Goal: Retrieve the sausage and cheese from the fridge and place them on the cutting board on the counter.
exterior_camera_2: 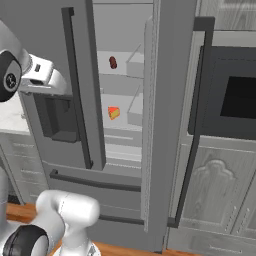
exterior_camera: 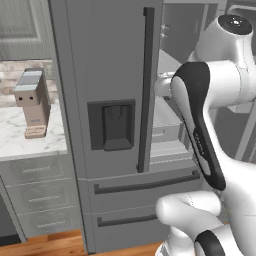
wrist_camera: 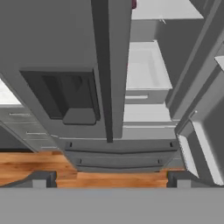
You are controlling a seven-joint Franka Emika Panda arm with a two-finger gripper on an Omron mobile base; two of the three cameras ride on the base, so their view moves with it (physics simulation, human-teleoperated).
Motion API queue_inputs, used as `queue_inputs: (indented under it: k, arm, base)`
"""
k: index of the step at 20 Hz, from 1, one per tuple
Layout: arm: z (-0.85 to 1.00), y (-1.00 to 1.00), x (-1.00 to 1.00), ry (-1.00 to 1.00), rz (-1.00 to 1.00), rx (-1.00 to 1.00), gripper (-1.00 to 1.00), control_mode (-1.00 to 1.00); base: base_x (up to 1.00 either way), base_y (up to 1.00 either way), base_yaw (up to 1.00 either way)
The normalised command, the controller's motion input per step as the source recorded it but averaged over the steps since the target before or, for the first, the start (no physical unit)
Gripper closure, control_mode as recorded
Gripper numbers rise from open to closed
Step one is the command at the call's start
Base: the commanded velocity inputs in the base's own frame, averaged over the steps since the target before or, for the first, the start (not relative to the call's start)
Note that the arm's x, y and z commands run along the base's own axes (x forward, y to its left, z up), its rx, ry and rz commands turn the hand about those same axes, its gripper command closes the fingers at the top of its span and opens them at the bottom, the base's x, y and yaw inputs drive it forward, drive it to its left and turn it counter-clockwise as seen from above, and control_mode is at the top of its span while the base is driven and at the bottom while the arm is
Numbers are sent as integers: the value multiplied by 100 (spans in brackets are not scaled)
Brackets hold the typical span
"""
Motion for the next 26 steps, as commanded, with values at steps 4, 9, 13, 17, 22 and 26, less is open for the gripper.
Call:
queue_inputs:
  k: [4,9,13,17,22,26]
  arm:
    - [0,16,85,0,0,0,-100,-100]
    - [0,7,80,0,0,0,-100,-100]
    - [1,6,62,-9,0,2,-100,-100]
    - [4,1,49,-23,0,1,-100,-100]
    - [2,0,48,-23,0,1,-100,-100]
    - [5,0,54,-5,0,0,-100,-100]
  base:
    - [0,0,0]
    - [0,0,0]
    - [0,0,0]
    - [0,0,0]
    - [0,0,0]
    - [0,0,0]
